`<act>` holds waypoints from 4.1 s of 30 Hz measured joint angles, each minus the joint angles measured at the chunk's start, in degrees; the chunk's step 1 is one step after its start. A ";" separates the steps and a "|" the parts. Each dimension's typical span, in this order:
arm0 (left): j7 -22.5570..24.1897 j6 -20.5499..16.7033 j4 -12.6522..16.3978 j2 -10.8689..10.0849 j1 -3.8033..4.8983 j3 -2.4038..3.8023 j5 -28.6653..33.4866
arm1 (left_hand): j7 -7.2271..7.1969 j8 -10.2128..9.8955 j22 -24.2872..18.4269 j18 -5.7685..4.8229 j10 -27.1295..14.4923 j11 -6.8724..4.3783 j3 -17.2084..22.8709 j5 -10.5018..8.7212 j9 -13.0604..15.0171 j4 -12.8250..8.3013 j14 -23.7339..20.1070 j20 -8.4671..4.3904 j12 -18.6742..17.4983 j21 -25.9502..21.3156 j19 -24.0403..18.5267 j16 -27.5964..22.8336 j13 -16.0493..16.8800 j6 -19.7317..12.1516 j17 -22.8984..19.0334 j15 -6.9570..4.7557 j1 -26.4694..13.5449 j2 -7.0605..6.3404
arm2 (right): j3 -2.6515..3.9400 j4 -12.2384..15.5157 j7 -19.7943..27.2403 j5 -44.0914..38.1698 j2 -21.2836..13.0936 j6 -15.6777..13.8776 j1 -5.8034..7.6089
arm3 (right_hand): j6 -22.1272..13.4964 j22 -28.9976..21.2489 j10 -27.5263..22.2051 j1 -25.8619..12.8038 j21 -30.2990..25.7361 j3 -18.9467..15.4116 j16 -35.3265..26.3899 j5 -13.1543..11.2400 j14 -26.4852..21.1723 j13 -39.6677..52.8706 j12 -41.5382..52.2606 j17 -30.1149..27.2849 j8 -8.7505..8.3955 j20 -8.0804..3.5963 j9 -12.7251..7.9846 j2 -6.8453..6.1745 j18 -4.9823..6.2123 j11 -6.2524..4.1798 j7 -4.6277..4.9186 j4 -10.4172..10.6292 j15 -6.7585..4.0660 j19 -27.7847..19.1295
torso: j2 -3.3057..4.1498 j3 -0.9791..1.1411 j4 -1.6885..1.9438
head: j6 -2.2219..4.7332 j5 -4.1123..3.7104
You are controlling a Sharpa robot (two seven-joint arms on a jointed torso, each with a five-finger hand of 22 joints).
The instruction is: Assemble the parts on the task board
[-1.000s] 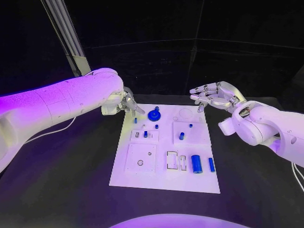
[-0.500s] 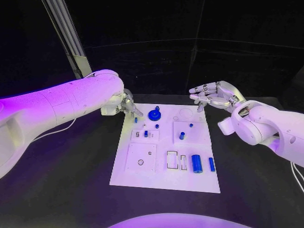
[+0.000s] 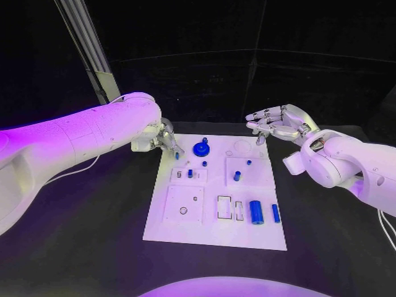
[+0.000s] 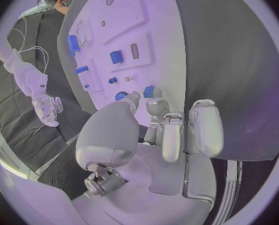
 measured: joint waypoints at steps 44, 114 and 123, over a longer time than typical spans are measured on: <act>0.65 -0.24 -1.11 1.04 -0.21 -0.04 -0.17 | 0.20 -0.45 0.31 0.00 0.00 0.00 3.89 0.00 -1.36 -4.19 0.00 0.00 0.00 0.00 0.00 0.00 -0.24 0.19 0.00 0.00 6.85 4.40 | 0.00 -0.09 0.00 -0.01 0.17 0.19 0.00 | 0.00 -0.07 0.00 0.00 0.00 0.00 0.00 0.00 0.00 -0.09 0.00 0.00 -0.01 0.00 0.00 0.00 0.00 0.00 0.00 0.00 0.00 0.00 | -0.01 0.01 -0.02 | -0.34 -0.21; 2.74 -19.79 30.46 -18.10 -4.02 -0.35 -2.42 | 0.01 3.15 1.09 0.00 0.33 -0.30 22.64 -0.24 -0.80 -10.13 0.00 -0.01 -0.89 -0.21 0.00 0.00 -1.79 -0.01 0.00 0.00 6.63 0.06 | -0.03 -0.89 -0.07 -0.01 -0.45 0.80 -0.05 | 0.00 -0.16 0.00 0.00 -0.27 -0.15 -0.21 0.28 0.20 -0.20 0.22 0.07 0.24 0.00 0.00 0.00 0.00 0.00 0.00 0.15 0.20 0.00 | 0.01 -0.04 0.14 | -0.78 0.83; 2.17 -18.96 30.35 -17.74 -4.10 -0.34 -2.78 | 0.02 3.14 1.08 0.00 0.33 -0.30 22.72 -0.24 -0.75 -10.20 0.00 -0.01 -0.89 -0.21 0.00 0.00 -1.78 -0.01 0.00 0.00 6.64 0.08 | -0.04 -0.91 -0.07 -0.01 -0.41 0.85 -0.06 | 0.00 -0.16 0.00 0.00 -0.27 -0.15 -0.21 0.28 0.20 -0.20 0.22 0.06 0.24 0.00 0.00 0.00 0.00 0.00 0.00 0.15 0.20 0.00 | 0.01 -0.04 0.10 | -0.89 0.74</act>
